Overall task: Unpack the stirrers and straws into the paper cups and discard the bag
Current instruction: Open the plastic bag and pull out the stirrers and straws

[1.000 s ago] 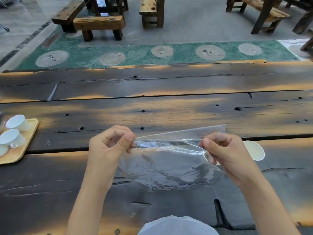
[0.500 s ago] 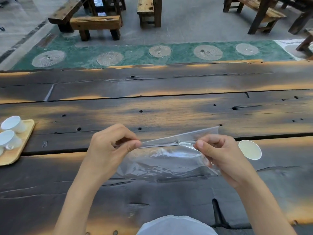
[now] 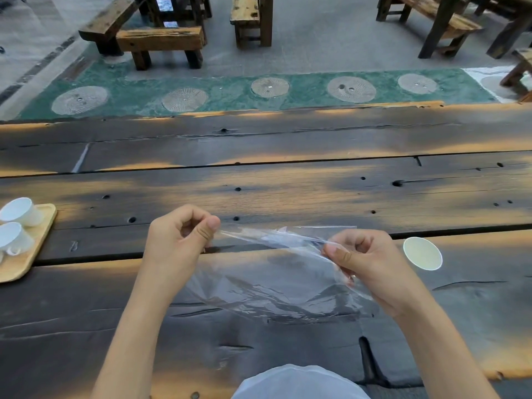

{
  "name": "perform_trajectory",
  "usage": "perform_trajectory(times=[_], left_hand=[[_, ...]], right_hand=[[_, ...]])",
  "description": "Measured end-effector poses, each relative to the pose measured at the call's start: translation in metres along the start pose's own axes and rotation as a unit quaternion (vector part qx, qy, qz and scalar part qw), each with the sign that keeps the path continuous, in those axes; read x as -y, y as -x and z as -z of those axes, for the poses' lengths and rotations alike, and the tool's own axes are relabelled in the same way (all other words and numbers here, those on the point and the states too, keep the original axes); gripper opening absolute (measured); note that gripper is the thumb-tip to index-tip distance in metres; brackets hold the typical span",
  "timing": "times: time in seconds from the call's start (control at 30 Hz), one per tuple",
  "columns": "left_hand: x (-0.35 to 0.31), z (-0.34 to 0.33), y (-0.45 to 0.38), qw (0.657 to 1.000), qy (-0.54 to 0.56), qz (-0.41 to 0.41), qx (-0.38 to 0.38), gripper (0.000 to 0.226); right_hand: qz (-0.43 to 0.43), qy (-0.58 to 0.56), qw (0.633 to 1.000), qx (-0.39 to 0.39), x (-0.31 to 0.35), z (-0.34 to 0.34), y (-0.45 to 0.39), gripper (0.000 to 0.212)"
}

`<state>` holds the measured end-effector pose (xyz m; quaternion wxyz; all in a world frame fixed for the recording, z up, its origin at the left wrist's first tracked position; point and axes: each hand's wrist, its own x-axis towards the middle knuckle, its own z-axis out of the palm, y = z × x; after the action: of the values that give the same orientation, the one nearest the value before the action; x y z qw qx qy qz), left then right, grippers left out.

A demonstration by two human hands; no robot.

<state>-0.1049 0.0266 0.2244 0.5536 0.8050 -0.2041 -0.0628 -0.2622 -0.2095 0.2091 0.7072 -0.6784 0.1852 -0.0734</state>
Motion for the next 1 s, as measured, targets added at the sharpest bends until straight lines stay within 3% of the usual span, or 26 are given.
perform_trajectory(times=[0.13,0.23,0.3,0.5,0.73,1.0], left_hand=[[0.0,-0.001,0.0,0.997,-0.076,-0.017,0.002,0.014],[-0.002,-0.006,0.002,0.951,-0.259,-0.167,-0.011,0.008],[-0.004,-0.013,0.006,0.916,-0.322,-0.239,-0.014,0.016],[-0.015,-0.051,0.013,0.901,-0.281,-0.329,0.029,0.012],[-0.015,-0.061,0.005,0.913,-0.236,-0.332,0.01,0.028],[-0.021,-0.056,0.003,0.958,-0.165,-0.228,-0.059,0.007]], right_hand=[[-0.002,0.013,1.0,0.003,0.005,-0.003,0.0,0.031],[-0.011,-0.007,1.0,-0.008,0.005,-0.003,0.0,0.044],[-0.007,-0.018,1.0,-0.008,0.004,-0.005,-0.001,0.046],[-0.004,-0.024,1.0,0.009,0.003,-0.012,-0.001,0.038],[-0.006,0.0,1.0,0.007,0.003,-0.009,0.003,0.027],[0.007,-0.008,1.0,0.006,0.005,-0.01,0.0,0.025]])
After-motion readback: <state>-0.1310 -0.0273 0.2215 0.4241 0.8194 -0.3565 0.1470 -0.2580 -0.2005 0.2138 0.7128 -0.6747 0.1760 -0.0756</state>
